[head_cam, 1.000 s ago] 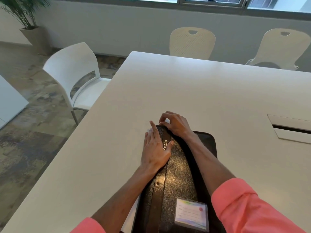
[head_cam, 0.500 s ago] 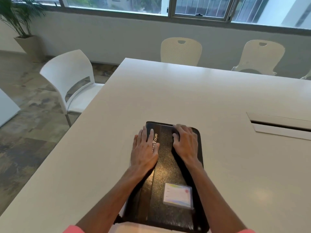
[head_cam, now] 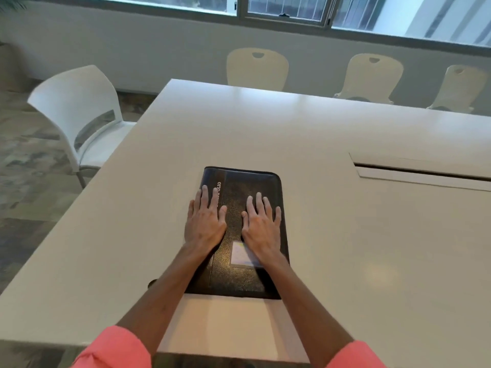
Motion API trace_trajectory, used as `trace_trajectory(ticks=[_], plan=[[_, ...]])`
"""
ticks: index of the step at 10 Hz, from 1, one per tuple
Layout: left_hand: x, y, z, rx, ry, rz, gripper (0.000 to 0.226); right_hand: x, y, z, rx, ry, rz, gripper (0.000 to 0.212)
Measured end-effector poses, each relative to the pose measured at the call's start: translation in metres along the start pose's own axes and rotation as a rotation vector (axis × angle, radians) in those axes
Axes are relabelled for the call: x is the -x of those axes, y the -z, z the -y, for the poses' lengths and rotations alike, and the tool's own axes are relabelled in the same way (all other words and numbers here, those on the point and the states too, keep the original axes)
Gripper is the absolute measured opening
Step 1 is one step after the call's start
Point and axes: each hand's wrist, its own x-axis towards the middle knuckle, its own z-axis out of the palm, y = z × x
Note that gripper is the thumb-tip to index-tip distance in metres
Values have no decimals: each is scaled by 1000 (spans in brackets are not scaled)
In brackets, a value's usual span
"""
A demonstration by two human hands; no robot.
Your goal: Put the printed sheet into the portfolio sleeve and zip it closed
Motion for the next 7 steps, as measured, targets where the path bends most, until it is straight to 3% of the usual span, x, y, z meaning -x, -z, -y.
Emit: trace_trajectory(ticks=[6, 7], plan=[[-4, 20, 14, 3, -74, 84, 70, 7, 15, 27, -55, -83, 29, 58], [-9, 24, 10, -5, -109, 54, 74, 2, 20, 26, -82, -85, -31, 60]])
